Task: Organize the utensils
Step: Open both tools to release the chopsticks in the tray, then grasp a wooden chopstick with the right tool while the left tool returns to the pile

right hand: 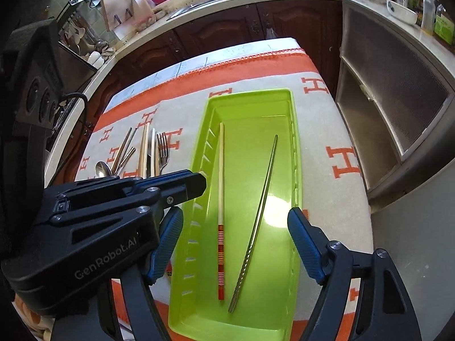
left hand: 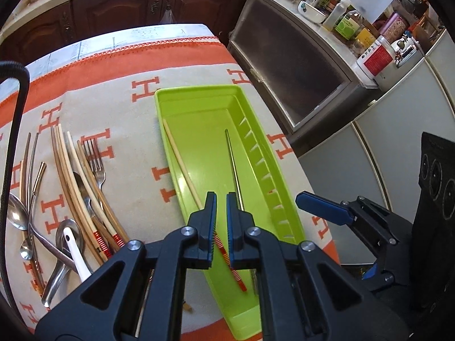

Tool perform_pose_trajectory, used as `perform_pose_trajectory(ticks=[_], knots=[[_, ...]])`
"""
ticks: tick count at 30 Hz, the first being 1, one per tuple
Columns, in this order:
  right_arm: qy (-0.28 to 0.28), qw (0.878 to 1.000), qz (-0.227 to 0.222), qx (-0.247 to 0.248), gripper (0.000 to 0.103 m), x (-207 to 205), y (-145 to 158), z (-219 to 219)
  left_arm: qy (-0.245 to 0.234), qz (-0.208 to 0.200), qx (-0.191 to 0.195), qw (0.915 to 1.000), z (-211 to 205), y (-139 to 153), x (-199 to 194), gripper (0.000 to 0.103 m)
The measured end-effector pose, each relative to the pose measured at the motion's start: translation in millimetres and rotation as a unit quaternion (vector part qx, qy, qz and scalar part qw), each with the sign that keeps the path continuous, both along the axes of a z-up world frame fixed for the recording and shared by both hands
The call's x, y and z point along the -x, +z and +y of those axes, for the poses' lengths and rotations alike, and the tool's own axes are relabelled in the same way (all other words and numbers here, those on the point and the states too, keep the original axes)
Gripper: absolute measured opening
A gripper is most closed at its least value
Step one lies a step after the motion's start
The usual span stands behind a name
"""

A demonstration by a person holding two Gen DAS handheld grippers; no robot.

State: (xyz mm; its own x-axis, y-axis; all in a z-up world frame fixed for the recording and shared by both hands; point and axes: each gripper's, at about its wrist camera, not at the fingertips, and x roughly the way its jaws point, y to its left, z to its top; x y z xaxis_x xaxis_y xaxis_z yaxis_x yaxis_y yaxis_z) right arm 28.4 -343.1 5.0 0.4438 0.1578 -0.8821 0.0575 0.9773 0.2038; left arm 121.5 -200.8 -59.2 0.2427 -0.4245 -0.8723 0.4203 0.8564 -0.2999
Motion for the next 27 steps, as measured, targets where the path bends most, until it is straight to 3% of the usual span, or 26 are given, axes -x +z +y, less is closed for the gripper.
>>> perform_pose_trajectory(ticks=[7, 12, 18, 23, 27], knots=[[0.0, 1.0, -0.014, -0.003, 0.077, 13.3, 0.3, 16.0, 0.005, -0.008, 0.002, 0.9999, 23.8, 10.6, 16.0, 0.013], [-0.013, 0.999, -0.039, -0.012, 0.077, 26.1, 6.6, 25.7, 0.013, -0.032, 0.007, 0.9994, 49.5, 25.3, 26.8, 0.013], [-0.017, 0.998, -0.03, -0.048, 0.078, 31.7, 9.7, 42.8, 0.024, -0.046, -0.002, 0.9986, 97.1, 40.2, 33.7, 0.013], [0.01, 0.999, -0.034, -0.008, 0.087, 30.0, 14.4, 73.1, 0.043, -0.062, -0.026, 0.9968, 144.7, 46.2, 38.8, 0.013], [0.023, 0.999, -0.043, -0.003, 0.087, 25.2, 17.2, 94.4, 0.069, -0.068, -0.036, 0.9947, 183.6, 47.8, 43.7, 0.013]])
